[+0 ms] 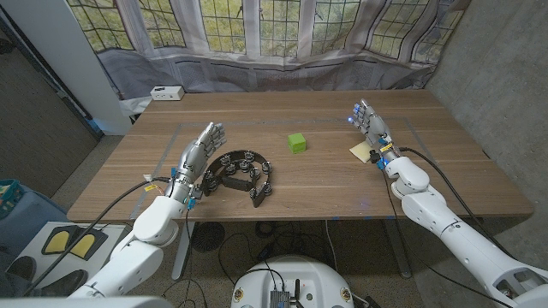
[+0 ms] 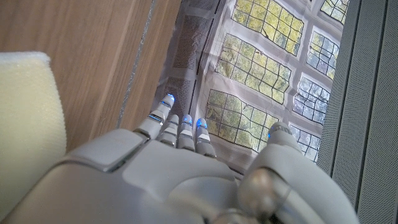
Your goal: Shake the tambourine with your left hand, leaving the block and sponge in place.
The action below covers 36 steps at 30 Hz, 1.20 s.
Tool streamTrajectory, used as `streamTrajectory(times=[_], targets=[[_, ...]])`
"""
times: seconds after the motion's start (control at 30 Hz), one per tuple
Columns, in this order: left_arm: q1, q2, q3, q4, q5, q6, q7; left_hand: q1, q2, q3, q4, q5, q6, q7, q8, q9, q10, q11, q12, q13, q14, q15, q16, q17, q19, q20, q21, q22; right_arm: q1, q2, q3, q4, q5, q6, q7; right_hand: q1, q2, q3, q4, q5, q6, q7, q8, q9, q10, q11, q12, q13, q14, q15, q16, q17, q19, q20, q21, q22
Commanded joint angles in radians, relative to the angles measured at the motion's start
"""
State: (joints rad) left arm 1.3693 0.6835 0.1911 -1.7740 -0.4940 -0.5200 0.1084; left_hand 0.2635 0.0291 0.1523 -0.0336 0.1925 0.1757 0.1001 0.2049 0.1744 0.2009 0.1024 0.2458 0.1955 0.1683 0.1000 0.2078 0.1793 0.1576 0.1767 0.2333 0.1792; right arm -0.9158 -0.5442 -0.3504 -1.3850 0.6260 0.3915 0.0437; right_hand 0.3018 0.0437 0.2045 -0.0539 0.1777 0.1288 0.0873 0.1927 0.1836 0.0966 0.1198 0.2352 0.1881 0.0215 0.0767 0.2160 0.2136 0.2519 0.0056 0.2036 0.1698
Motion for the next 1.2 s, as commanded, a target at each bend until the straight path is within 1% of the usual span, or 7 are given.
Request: streamTrajectory(times=[0.03,0.27,0.43,0.73,0.97,1.1,1.2], targets=[[0.103,0.009,-0.040,-0.092,-0.005,-0.006,0.019,0.010,-0.006,0.002,-0.010,-0.001,0.020,0.002,0.008,0.005,0.017,-0.002,0.010,0.003,0.017,-0.002,0.007,0.002,0.011,0.001,0.005,0.002,0.016,-0.017,0.015,0.024,0.035,0.006,0.065,-0.005,0.005,0.001,-0.004,0.005,0.011,0.000,0.005,0.002,0.011,0.003,-0.001,0.004,0.008,0.003,-0.001,0.003,0.008,0.003,-0.001,0.002],[0.181,-0.018,-0.073,-0.160,0.120,-0.001,0.114,0.010,-0.010,0.000,-0.014,-0.002,0.039,-0.002,0.009,0.005,0.039,-0.006,0.015,0.003,0.037,-0.008,0.009,0.002,0.036,-0.004,0.010,0.002,0.009,-0.053,0.035,0.019,0.064,0.000,0.113,-0.005,0.006,0.001,-0.005,0.005,0.015,0.002,0.006,0.002,0.015,0.002,-0.001,0.004,0.008,0.004,-0.001,0.002,0.008,0.003,-0.001,0.002],[0.174,-0.031,-0.079,-0.146,0.139,-0.024,0.103,0.015,-0.008,0.002,-0.018,-0.003,0.052,-0.002,0.010,0.005,0.052,-0.011,0.017,0.004,0.046,-0.012,0.009,0.002,0.045,-0.007,0.010,0.002,-0.017,-0.062,0.050,-0.017,0.060,-0.007,0.072,-0.005,0.006,0.000,-0.006,0.005,0.016,0.001,0.005,0.002,0.015,0.002,-0.002,0.004,0.009,0.005,-0.001,0.002,0.008,0.003,-0.002,0.002],[0.176,-0.034,-0.130,-0.135,0.184,-0.039,0.103,0.040,0.005,0.016,-0.034,-0.005,0.087,-0.007,0.016,0.005,0.075,-0.019,0.020,0.004,0.070,-0.021,0.009,0.001,0.067,-0.012,0.011,0.002,-0.043,-0.053,0.050,-0.080,0.017,-0.003,-0.009,-0.005,0.006,0.000,-0.007,0.005,0.019,0.001,0.006,0.002,0.017,0.001,-0.003,0.004,0.010,0.004,-0.001,0.002,0.010,0.002,-0.002,0.002],[0.192,-0.044,-0.170,-0.148,0.297,-0.014,0.148,0.060,0.017,0.028,-0.045,-0.006,0.102,-0.011,0.017,0.006,0.083,-0.025,0.020,0.004,0.078,-0.023,0.007,0.001,0.072,-0.013,0.009,0.002,-0.071,-0.055,0.052,-0.120,0.007,-0.014,-0.044,-0.006,0.007,0.000,-0.008,0.005,0.020,0.000,0.005,0.002,0.018,0.001,-0.004,0.004,0.010,0.004,-0.002,0.003,0.010,0.002,-0.002,0.002],[0.205,-0.068,-0.194,-0.157,0.387,-0.014,0.193,0.074,0.023,0.036,-0.053,-0.005,0.107,-0.014,0.016,0.006,0.090,-0.031,0.020,0.004,0.082,-0.026,0.005,0.000,0.075,-0.013,0.007,0.002,-0.095,-0.061,0.057,-0.156,-0.002,-0.017,-0.070,-0.006,0.007,0.000,-0.009,0.005,0.020,0.000,0.005,0.002,0.018,0.000,-0.005,0.005,0.011,0.004,-0.002,0.002,0.010,0.003,-0.003,0.002],[0.199,-0.106,-0.204,-0.143,0.461,-0.033,0.243,0.113,0.034,0.057,-0.079,-0.006,0.163,-0.021,0.026,0.006,0.131,-0.045,0.027,0.004,0.121,-0.037,0.009,-0.001,0.104,-0.014,0.009,0.002,-0.112,-0.067,0.060,-0.181,-0.015,-0.018,-0.089,-0.005,0.008,0.000,-0.010,0.005,0.020,0.000,0.005,0.002,0.018,0.001,-0.005,0.005,0.011,0.003,-0.002,0.002,0.011,0.002,-0.003,0.003]])
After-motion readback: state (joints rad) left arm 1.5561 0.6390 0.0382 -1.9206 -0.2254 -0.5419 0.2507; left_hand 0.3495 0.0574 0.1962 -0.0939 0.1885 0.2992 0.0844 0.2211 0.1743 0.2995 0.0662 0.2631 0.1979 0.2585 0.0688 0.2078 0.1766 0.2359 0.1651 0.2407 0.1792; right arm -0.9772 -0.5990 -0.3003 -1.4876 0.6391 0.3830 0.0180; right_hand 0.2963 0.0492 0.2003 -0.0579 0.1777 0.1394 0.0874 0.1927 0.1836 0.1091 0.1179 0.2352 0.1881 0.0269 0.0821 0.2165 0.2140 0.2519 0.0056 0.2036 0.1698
